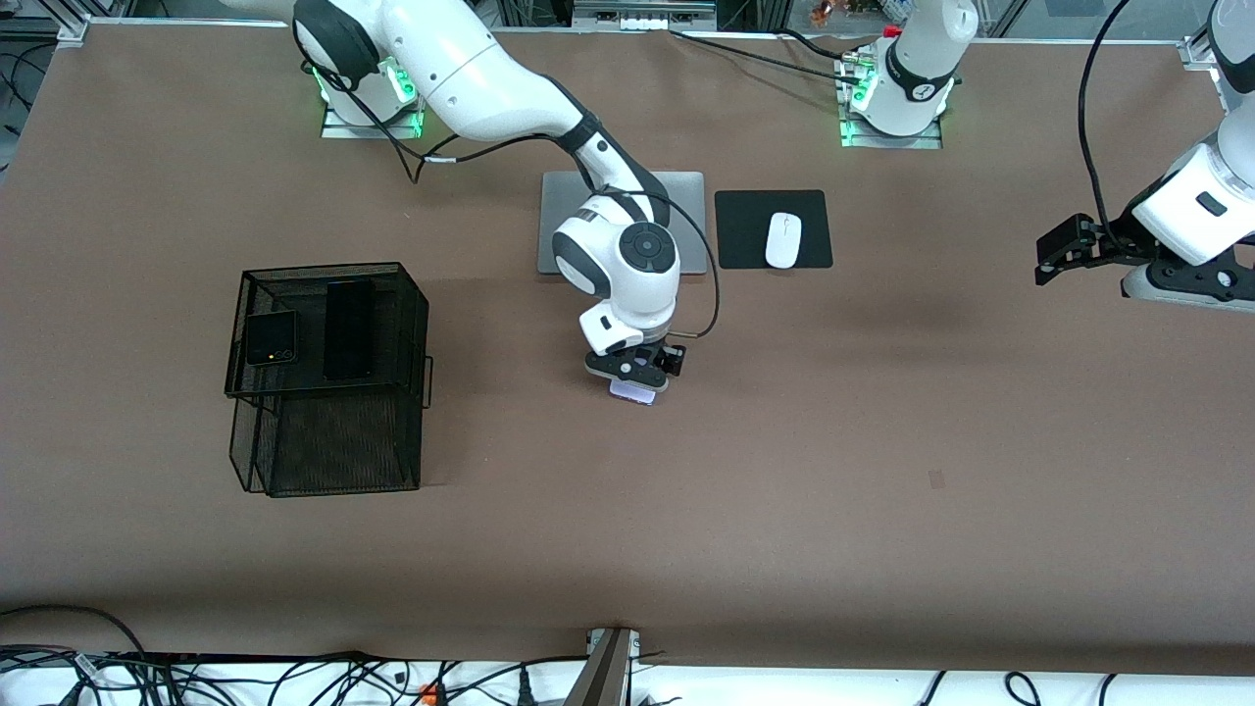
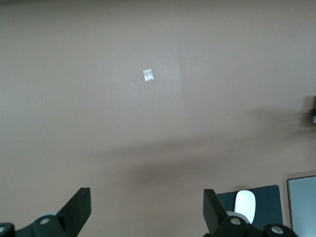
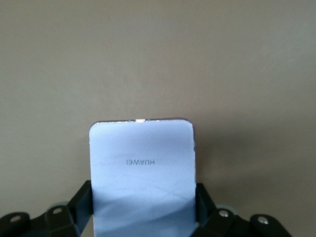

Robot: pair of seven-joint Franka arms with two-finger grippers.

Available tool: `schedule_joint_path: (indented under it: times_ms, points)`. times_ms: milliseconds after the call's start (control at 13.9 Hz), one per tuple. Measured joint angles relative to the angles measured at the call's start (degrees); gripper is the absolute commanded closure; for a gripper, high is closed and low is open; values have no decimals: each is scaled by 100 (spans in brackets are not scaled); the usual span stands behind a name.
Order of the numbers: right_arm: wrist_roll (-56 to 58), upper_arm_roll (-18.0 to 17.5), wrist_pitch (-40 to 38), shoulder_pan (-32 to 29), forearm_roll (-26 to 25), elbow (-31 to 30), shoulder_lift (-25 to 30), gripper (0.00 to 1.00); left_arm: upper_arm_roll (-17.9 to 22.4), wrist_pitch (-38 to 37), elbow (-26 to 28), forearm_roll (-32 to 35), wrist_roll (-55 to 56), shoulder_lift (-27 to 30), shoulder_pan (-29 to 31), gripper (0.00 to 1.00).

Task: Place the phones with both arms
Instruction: 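Grasp the white phone with the right gripper while the left gripper withdraws, then lower the white phone into the organizer and open the right gripper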

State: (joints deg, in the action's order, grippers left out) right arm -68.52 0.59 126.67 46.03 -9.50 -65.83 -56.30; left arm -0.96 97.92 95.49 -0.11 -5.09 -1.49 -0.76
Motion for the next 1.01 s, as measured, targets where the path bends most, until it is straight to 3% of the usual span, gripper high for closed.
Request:
schedule_joint_path:
  times_ms: [216, 505, 1009]
  points:
    - [577, -4, -999, -296, 271, 151, 752, 94, 1, 0, 0, 0, 0, 0, 0, 0]
    - [2325, 5, -2245, -1356, 585, 129, 1724, 94, 3, 0, 0, 0, 0, 0, 0, 0]
    - [5768, 28, -2280, -3413, 633, -54, 1766, 94, 2, 0, 0, 0, -1, 0, 0, 0]
